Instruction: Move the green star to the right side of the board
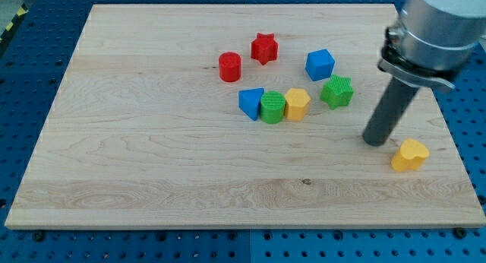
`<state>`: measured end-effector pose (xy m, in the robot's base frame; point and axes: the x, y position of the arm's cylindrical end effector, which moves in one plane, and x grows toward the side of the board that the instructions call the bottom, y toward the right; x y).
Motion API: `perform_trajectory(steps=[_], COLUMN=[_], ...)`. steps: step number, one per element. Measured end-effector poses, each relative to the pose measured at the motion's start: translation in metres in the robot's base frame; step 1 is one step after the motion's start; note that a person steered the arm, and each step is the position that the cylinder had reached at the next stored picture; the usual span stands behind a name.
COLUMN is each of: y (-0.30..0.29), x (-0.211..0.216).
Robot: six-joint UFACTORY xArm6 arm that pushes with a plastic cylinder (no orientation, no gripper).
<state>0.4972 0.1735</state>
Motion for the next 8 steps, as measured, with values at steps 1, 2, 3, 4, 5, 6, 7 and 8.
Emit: perform_trajectory(steps=[1,2,3,4,5,6,7,8], y=[-0.01,-0.016,-0.044,-0.072,-0.086,-0.076,-0.038,-0.009], x=[-0.01,-0.011,-0.023,-0.049,-0.072,-0.079,-0.079,-0.078])
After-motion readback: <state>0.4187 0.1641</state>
